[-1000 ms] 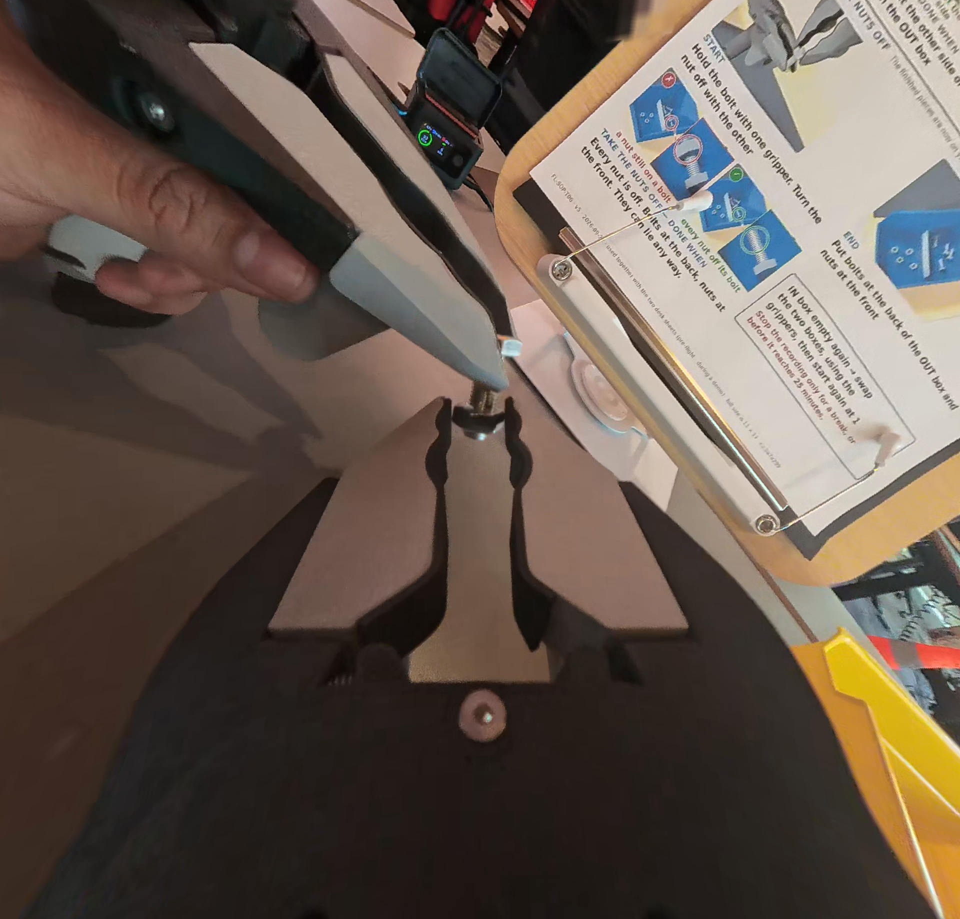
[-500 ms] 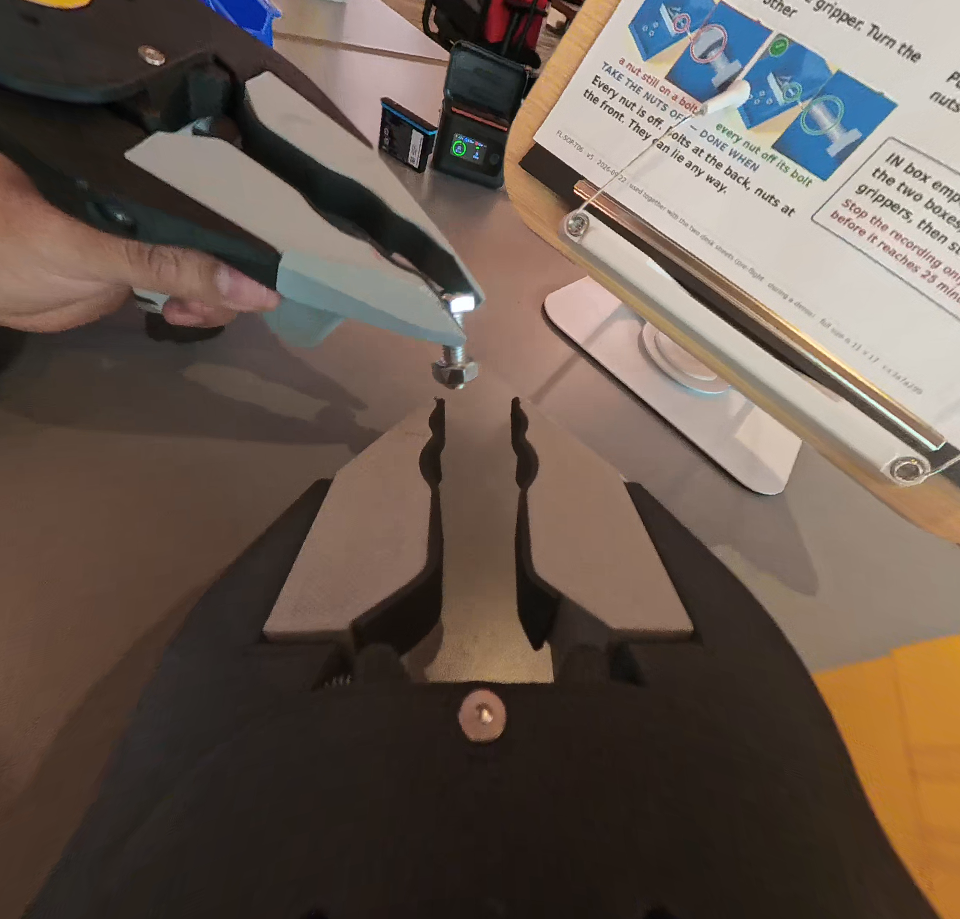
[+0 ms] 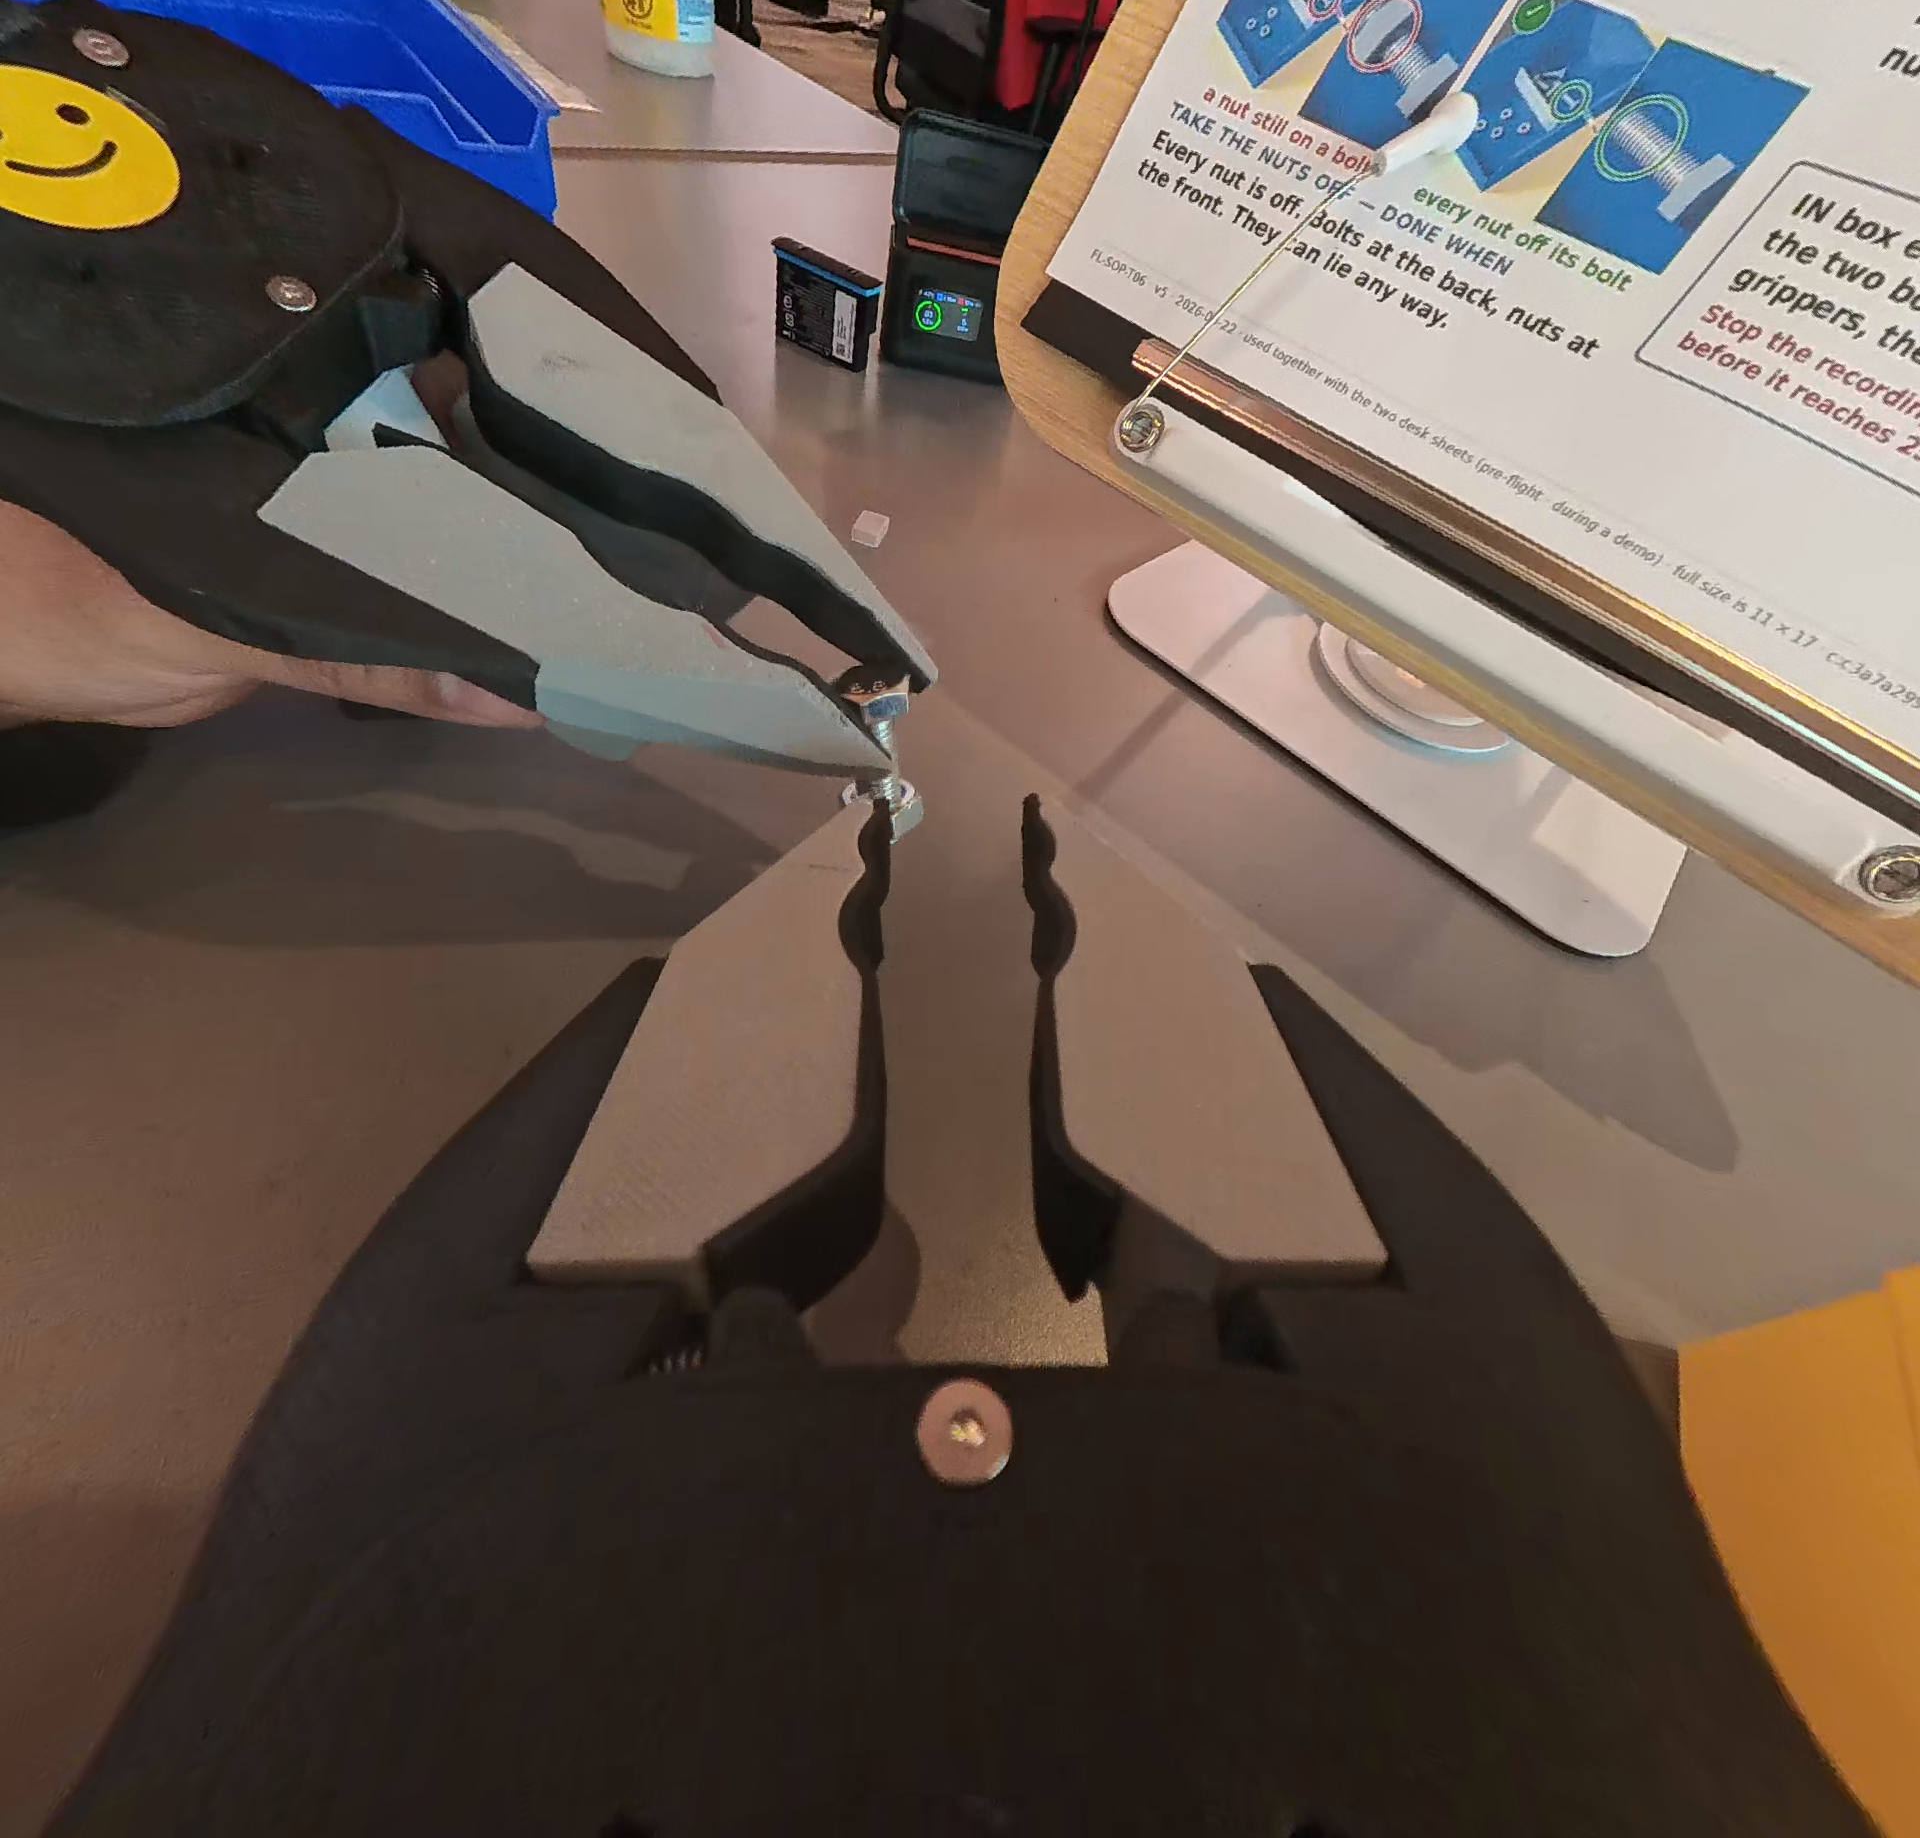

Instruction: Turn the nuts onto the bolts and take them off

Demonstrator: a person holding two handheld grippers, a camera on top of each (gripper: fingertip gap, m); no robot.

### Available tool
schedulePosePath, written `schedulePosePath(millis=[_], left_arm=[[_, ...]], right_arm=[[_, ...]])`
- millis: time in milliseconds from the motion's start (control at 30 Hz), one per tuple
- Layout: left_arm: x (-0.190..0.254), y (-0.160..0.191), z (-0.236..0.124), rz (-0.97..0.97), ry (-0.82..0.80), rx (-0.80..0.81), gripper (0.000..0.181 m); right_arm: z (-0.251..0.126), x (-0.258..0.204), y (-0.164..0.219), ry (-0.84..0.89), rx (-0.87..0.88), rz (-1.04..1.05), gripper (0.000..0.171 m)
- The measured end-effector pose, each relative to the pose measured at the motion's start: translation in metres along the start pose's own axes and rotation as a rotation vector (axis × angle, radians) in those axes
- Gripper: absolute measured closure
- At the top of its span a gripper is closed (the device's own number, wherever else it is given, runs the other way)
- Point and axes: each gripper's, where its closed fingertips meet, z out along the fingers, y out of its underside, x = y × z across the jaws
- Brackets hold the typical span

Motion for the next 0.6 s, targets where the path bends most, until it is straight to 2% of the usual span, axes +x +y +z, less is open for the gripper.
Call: schedulePosePath(millis=[600], left_arm=[[0.0053,0.0051,0.0031,0.032,0.016,-0.034,0.165]], right_arm=[[-0.0011,0.0005,-0.0007,-0.014,0.007,0.018,0.149]])
